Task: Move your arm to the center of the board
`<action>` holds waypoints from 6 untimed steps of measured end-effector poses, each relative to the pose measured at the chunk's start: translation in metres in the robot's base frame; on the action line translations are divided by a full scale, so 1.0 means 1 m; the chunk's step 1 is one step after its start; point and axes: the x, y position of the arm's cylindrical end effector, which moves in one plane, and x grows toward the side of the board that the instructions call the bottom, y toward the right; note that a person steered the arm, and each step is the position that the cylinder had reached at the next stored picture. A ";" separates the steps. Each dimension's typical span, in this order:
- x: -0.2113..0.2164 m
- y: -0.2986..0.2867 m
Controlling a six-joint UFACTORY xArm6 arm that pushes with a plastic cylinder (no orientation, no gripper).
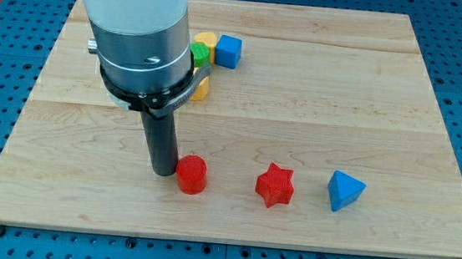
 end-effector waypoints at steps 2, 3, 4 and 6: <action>-0.053 -0.010; -0.069 0.035; -0.104 0.053; -0.135 0.044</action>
